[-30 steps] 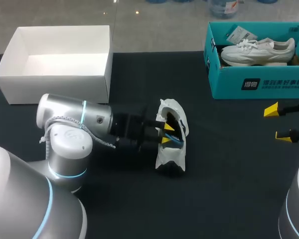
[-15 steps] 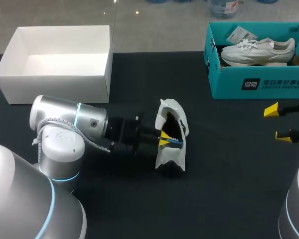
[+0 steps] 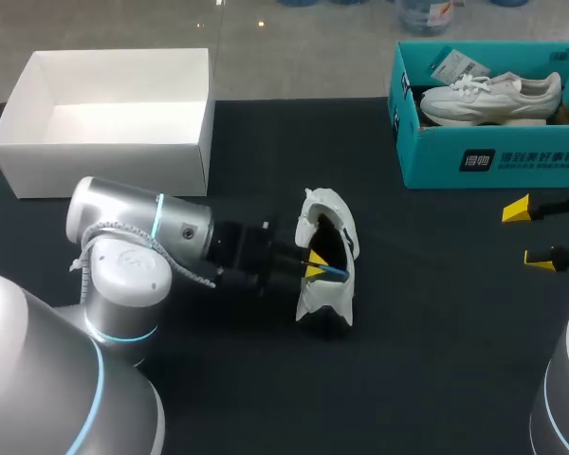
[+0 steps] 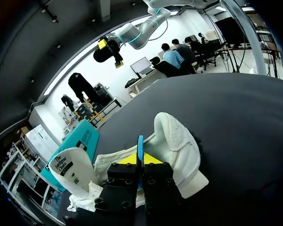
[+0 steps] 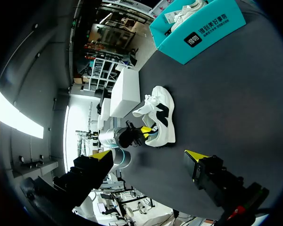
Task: Take the shoe out of the shoebox, open the shoe tongue, remove and reinsert the insole, then place the shoe into the shoebox
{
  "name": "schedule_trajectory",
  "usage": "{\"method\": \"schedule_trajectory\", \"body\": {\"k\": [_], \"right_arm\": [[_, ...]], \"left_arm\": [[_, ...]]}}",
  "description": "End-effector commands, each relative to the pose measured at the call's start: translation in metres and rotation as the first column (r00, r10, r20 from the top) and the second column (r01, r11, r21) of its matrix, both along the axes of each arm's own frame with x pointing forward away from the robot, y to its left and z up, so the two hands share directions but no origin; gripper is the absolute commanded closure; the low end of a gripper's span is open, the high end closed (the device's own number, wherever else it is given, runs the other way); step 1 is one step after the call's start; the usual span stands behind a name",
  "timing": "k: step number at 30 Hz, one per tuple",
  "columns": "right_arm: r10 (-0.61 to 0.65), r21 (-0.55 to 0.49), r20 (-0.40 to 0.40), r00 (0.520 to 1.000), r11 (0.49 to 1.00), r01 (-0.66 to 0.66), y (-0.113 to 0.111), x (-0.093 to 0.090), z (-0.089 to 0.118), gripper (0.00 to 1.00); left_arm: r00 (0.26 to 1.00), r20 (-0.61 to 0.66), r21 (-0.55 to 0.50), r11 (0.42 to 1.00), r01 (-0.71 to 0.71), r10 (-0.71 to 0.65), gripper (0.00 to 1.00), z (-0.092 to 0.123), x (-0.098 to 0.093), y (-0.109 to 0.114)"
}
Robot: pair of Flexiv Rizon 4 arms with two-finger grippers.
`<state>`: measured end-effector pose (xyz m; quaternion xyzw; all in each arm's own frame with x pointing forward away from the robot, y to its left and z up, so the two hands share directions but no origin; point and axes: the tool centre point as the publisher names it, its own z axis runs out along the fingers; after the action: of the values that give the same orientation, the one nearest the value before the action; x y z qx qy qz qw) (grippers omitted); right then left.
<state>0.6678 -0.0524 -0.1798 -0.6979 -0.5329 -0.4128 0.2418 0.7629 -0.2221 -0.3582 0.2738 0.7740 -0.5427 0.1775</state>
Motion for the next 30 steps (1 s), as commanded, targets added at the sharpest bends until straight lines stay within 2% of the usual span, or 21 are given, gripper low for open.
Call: {"method": "schedule_trajectory", "body": {"k": [1, 3, 4, 5, 7, 11, 13, 14, 15, 16, 18, 24, 29, 30], "right_arm": [[-0.006, -0.003, 0.001, 1.0, 1.0, 0.006, 0.0, -0.004, 0.001, 0.0], [-0.006, -0.003, 0.001, 1.0, 1.0, 0.006, 0.0, -0.004, 0.001, 0.0], [-0.006, -0.003, 0.001, 1.0, 1.0, 0.006, 0.0, -0.004, 0.001, 0.0], [-0.006, -0.003, 0.001, 1.0, 1.0, 0.006, 0.0, -0.004, 0.001, 0.0], [-0.006, -0.003, 0.001, 1.0, 1.0, 0.006, 0.0, -0.004, 0.001, 0.0], [-0.006, -0.003, 0.001, 1.0, 1.0, 0.006, 0.0, -0.004, 0.001, 0.0], [-0.006, -0.003, 0.001, 1.0, 1.0, 0.006, 0.0, -0.004, 0.001, 0.0], [-0.006, -0.003, 0.001, 1.0, 1.0, 0.006, 0.0, -0.004, 0.001, 0.0], [-0.006, -0.003, 0.001, 1.0, 1.0, 0.006, 0.0, -0.004, 0.001, 0.0], [-0.006, -0.003, 0.001, 1.0, 1.0, 0.006, 0.0, -0.004, 0.001, 0.0], [-0.006, -0.003, 0.001, 1.0, 1.0, 0.006, 0.0, -0.004, 0.001, 0.0], [-0.006, -0.003, 0.001, 1.0, 1.0, 0.006, 0.0, -0.004, 0.001, 0.0], [-0.006, -0.003, 0.001, 1.0, 1.0, 0.006, 0.0, -0.004, 0.001, 0.0], [-0.006, -0.003, 0.001, 1.0, 1.0, 0.006, 0.0, -0.004, 0.001, 0.0]], "left_arm": [[1.0, 0.003, -0.006, 1.0, -0.008, 0.008, 0.63, 0.007, -0.003, 0.003], [1.0, 0.005, -0.02, 1.0, -0.011, 0.011, 0.38, 0.014, -0.004, 0.008], [1.0, 0.008, -0.024, 1.0, -0.012, 0.012, 0.37, 0.018, -0.004, 0.01], [1.0, 0.014, -0.026, 1.0, -0.015, 0.015, 0.38, 0.021, -0.004, 0.012], [1.0, 0.019, -0.033, 0.999, -0.018, 0.019, 0.5, 0.025, -0.003, 0.015], [0.999, 0.027, -0.03, 0.999, -0.018, 0.019, 0.67, 0.027, -0.003, 0.016], [1.0, 0.018, -0.025, 1.0, -0.012, 0.012, 0.78, 0.024, -0.004, 0.015], [1.0, 0.012, -0.021, 1.0, -0.009, 0.009, 0.78, 0.022, -0.004, 0.013], [1.0, 0.003, -0.016, 1.0, -0.006, 0.006, 0.83, 0.019, -0.004, 0.012], [1.0, 0.001, -0.007, 1.0, -0.002, 0.002, 0.94, 0.015, -0.005, 0.011], [1.0, -0.015, -0.003, 1.0, 0.008, -0.008, 0.99, 0.011, -0.007, 0.008], [0.999, -0.032, 0.016, 0.999, 0.029, -0.028, 1.0, 0.003, -0.01, 0.002], [0.999, -0.029, 0.014, 0.999, 0.035, -0.034, 1.0, 0.01, -0.013, 0.004], [0.999, -0.025, 0.015, 0.999, 0.035, -0.035, 0.84, 0.013, -0.013, 0.005]]}}
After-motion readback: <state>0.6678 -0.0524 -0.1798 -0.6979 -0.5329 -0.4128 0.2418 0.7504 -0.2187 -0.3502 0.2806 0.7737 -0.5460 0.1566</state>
